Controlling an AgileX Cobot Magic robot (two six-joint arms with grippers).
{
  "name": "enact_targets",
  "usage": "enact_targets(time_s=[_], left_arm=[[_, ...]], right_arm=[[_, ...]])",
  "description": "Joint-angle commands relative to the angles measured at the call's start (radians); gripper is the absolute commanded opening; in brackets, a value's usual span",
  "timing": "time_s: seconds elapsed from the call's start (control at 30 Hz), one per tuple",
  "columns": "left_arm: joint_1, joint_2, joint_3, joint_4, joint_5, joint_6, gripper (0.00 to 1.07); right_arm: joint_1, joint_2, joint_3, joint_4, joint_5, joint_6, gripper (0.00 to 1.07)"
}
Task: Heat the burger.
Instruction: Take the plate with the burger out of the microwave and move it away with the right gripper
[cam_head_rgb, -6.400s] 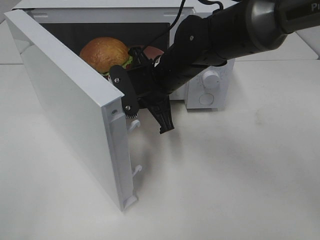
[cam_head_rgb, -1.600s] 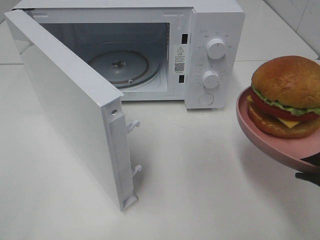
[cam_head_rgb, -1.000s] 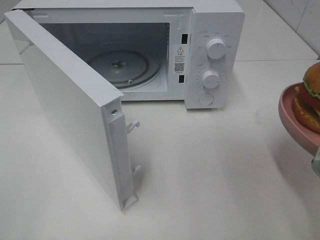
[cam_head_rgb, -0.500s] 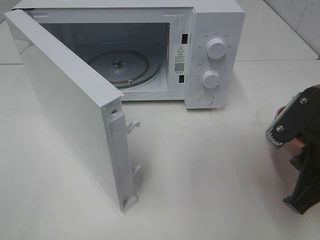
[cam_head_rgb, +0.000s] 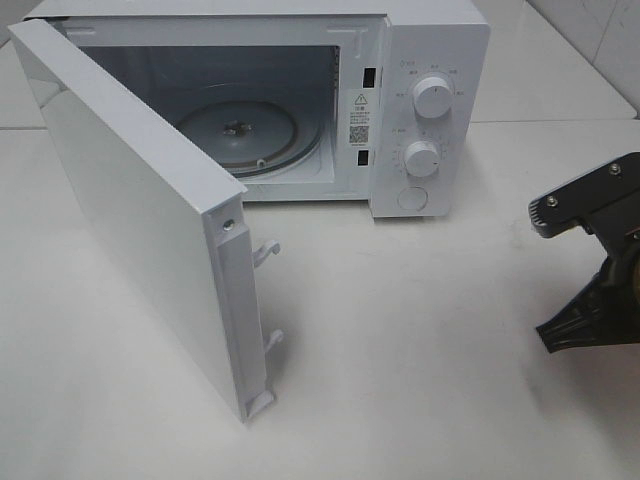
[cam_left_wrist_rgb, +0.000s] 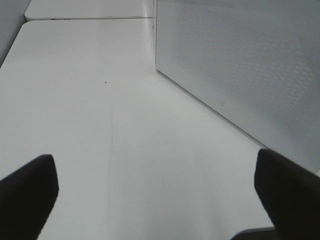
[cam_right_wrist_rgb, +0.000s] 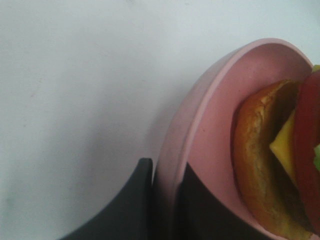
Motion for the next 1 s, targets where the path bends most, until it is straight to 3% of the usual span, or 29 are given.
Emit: enact_targets(time_s=[0.03,0.7,0.87,0.93,0.97,1.0], left_arm=[[0.004,-0.006,0.003,-0.003,-0.012,-0.005,1.00],[0.004,-0.006,0.003,-0.003,-0.012,-0.005,1.00],[0.004,-0.006,0.003,-0.003,-0.012,-0.005,1.00],[0.004,-0.006,0.003,-0.003,-0.012,-0.005,1.00],[0.004,-0.006,0.003,-0.003,-0.012,-0.005,1.00],[0.004,-0.006,0.003,-0.003,-0.012,-0.005,1.00]], right_arm=[[-0.005,0.027,-0.016,-0.061,0.089,0.070,0.00],[-0.005,0.346,-0.016,-0.122,0.113,0.326,0.02],[-0.005,0.407,-0.016,-0.141,0.121,0.387,0.13],[-0.005,0.426,-0.017,-0.144,0.120,0.395,0.24],[-0.005,0.426,-0.017,-0.144,0.120,0.395,0.24],[-0.005,0.429,-0.022,-0.144,0.120,0.395,0.32]])
